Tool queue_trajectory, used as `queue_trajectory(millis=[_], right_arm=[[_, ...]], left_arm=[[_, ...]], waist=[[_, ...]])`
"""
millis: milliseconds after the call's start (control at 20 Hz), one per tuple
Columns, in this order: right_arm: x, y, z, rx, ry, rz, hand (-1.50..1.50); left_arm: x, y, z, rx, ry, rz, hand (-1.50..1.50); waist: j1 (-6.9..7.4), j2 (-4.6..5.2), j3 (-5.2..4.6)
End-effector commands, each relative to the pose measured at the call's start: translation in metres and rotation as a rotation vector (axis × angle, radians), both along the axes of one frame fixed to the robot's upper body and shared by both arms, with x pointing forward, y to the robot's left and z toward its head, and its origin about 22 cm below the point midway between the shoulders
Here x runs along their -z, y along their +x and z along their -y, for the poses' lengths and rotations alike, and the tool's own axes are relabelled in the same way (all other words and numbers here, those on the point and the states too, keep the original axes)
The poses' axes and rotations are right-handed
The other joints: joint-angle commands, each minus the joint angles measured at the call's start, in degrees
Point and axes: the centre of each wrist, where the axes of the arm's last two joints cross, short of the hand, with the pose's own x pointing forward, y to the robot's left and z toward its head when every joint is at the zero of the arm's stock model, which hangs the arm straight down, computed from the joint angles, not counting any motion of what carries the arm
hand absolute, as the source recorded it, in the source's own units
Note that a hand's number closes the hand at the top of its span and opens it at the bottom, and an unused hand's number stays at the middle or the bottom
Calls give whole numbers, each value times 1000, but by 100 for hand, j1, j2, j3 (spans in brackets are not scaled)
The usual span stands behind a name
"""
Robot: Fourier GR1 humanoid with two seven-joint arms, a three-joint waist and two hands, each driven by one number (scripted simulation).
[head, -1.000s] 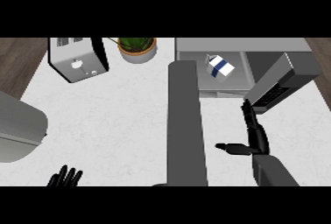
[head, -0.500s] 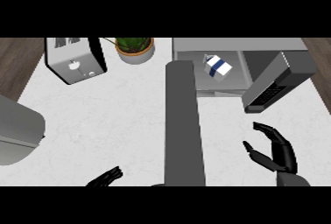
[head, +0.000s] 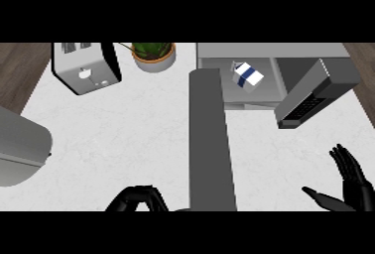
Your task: Pick up the milk, place it into the microwave and close the microwave
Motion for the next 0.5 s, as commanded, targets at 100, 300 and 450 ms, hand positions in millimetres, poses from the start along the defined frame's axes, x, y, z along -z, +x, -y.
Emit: queue_trajectory(millis=[100,300,450], right_arm=[[-6,-19,28,14,50,73,-150],[-11,-34,45,-15,51,62,-150],[-19,-29,50,-22,40,69,-150]], left_arm=[[-3,32,30,-82,65,38,150],[3,58,49,88,161,25,150],[13,48,64,246,281,-75,150]], waist=[[28,10,4],[-33,17,6],[-73,14,11]])
